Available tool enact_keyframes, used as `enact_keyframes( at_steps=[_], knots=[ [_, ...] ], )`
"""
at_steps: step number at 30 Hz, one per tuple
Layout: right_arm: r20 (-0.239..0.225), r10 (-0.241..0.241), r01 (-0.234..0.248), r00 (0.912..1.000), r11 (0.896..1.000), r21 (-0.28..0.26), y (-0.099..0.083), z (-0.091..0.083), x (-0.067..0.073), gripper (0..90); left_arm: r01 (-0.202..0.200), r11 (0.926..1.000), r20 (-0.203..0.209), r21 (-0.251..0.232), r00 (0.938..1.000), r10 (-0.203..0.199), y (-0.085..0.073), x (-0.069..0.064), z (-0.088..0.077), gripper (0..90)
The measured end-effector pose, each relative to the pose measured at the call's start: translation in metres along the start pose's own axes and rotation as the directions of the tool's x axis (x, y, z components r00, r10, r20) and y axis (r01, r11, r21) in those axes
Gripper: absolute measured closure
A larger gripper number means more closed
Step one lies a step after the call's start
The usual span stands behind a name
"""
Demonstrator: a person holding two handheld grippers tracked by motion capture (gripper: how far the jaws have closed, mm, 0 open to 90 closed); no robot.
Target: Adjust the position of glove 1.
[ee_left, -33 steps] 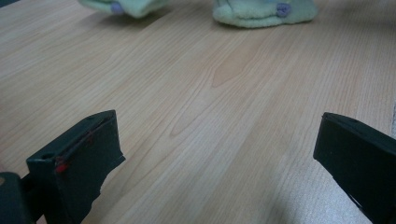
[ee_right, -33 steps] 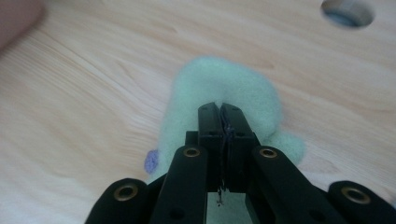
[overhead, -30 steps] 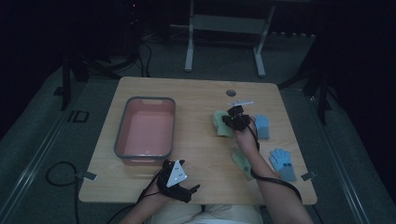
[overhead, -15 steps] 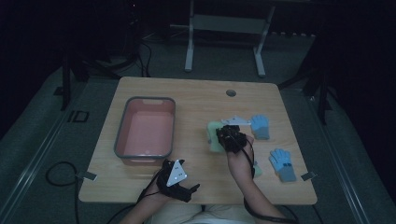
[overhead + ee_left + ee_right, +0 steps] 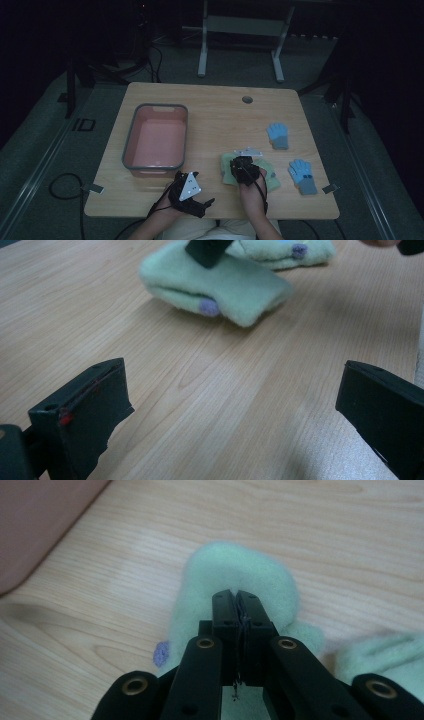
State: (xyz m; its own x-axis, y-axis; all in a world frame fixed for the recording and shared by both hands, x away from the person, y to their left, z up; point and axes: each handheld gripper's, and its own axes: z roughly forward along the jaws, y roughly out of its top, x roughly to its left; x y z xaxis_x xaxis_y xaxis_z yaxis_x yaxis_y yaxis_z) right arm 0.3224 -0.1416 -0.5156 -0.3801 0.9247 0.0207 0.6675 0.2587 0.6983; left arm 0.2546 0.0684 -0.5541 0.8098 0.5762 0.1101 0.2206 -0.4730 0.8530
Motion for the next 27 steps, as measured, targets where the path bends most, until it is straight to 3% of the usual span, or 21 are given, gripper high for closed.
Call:
enact_keyframes(
  at_steps=[5,8,13,19,22,25,27],
  knots=[
    [0.006,-0.032,0.032,0.9995,0.999,0.03,-0.008,0.013,0.001,87.7,-0.006,1.0,0.004,0.002,1.0,0.006,0.0,0.0,0.0,0.5],
    [-0.024,-0.029,0.03,0.9993,0.998,0.053,-0.012,0.021,-0.001,86.5,-0.005,1.0,0.007,0.004,1.0,0.005,0.0,0.0,0.0,0.5],
    [-0.049,-0.075,0.077,0.9959,0.997,0.026,-0.014,0.025,-0.006,83.4,-0.008,1.0,0.009,0.004,0.9999,0.008,0.0,-0.001,0.0,0.5],
    [-0.075,-0.153,0.154,0.9854,0.988,0.014,-0.008,0.023,-0.01,68.9,-0.002,1.0,0.014,0.007,0.9999,0.002,0.0,0.0,0.0,0.5],
    [-0.145,-0.184,0.185,0.9721,0.983,-0.011,0.0,0.015,-0.018,68.0,0.0,1.0,0.015,0.004,0.9999,0.0,0.0,0.0,0.0,0.5],
    [-0.175,-0.259,0.255,0.9499,0.966,-0.045,0.005,0.002,-0.027,66.2,-0.002,1.0,0.016,0.008,0.9999,0.002,0.0,0.0,0.001,0.5],
    [-0.167,-0.294,0.285,0.9412,0.956,-0.071,0.007,-0.008,-0.037,66.3,-0.002,1.0,0.013,0.007,0.9999,0.001,0.0,0.0,0.001,0.5]
  ],
)
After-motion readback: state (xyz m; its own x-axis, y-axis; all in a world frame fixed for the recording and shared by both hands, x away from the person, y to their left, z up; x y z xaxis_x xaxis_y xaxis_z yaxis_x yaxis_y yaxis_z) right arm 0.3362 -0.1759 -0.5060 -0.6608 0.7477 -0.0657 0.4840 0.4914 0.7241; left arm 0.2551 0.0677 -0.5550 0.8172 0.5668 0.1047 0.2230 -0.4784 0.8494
